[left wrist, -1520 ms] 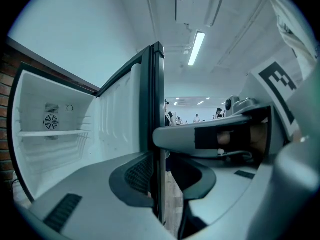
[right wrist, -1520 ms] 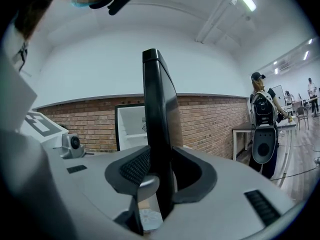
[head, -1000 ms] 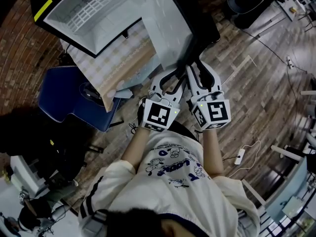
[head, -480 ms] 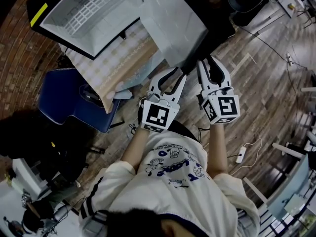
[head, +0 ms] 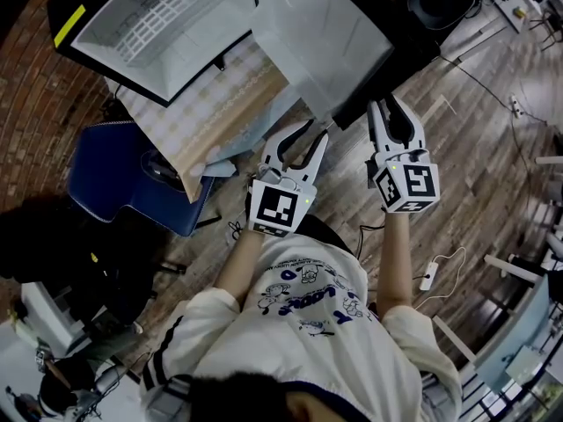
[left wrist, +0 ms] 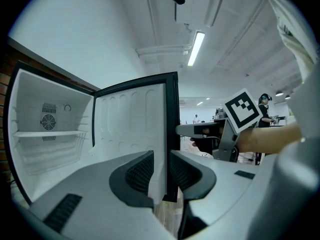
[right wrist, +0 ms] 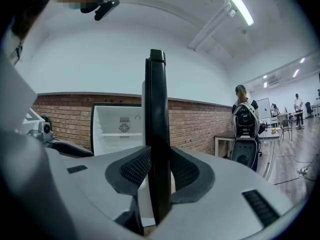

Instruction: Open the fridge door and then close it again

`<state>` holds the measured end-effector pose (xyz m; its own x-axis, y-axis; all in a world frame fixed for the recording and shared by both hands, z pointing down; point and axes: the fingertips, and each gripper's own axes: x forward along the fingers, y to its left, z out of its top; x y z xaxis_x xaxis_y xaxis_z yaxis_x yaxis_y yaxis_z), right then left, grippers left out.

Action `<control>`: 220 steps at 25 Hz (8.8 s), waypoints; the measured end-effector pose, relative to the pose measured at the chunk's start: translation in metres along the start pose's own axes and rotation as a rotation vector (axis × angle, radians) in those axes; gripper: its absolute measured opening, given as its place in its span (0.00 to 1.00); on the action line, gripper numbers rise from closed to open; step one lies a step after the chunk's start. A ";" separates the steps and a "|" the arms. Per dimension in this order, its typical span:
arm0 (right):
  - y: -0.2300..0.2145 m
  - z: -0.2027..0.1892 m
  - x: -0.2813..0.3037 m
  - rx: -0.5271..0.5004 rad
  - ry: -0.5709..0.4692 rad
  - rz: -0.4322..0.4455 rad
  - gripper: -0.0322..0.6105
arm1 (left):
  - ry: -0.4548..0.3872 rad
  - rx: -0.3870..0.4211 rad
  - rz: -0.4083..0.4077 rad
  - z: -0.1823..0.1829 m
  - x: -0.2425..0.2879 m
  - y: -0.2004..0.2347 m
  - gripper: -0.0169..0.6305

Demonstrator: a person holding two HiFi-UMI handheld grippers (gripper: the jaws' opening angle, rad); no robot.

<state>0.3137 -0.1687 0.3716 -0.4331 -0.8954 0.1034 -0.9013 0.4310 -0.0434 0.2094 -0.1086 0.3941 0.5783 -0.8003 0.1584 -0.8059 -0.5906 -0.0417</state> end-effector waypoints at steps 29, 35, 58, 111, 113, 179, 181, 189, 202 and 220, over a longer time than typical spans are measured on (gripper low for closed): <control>-0.069 0.006 0.017 -0.010 0.003 -0.077 0.21 | 0.020 -0.011 0.038 -0.006 -0.003 0.013 0.20; -0.071 0.006 0.016 -0.002 -0.008 -0.076 0.21 | 0.022 -0.013 0.045 -0.006 -0.002 0.016 0.20; -0.045 0.002 0.006 -0.041 0.005 -0.009 0.20 | 0.018 -0.022 0.059 -0.007 -0.010 0.009 0.20; 0.176 -0.013 -0.012 -0.051 0.051 0.477 0.17 | 0.036 -0.024 0.194 -0.022 -0.050 0.028 0.22; 0.186 -0.014 -0.010 -0.057 0.054 0.506 0.17 | 0.037 -0.025 0.208 -0.023 -0.054 0.033 0.22; 0.361 -0.014 0.126 -0.024 0.119 0.673 0.17 | 0.047 -0.134 0.516 -0.051 -0.163 0.271 0.25; 0.362 -0.015 0.133 -0.016 0.119 0.659 0.17 | 0.047 -0.134 0.519 -0.052 -0.165 0.279 0.25; 0.371 -0.014 0.159 0.001 0.127 0.630 0.17 | 0.045 -0.135 0.521 -0.053 -0.169 0.311 0.26; 0.384 -0.017 0.192 0.009 0.140 0.621 0.17 | 0.036 -0.155 0.541 -0.057 -0.173 0.358 0.26; 0.391 -0.016 0.224 0.010 0.140 0.611 0.17 | 0.032 -0.166 0.584 -0.059 -0.172 0.402 0.23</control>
<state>-0.1359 -0.1988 0.3932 -0.8660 -0.4642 0.1859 -0.4915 0.8587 -0.1454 -0.2213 -0.2026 0.4082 0.0321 -0.9821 0.1855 -0.9993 -0.0282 0.0237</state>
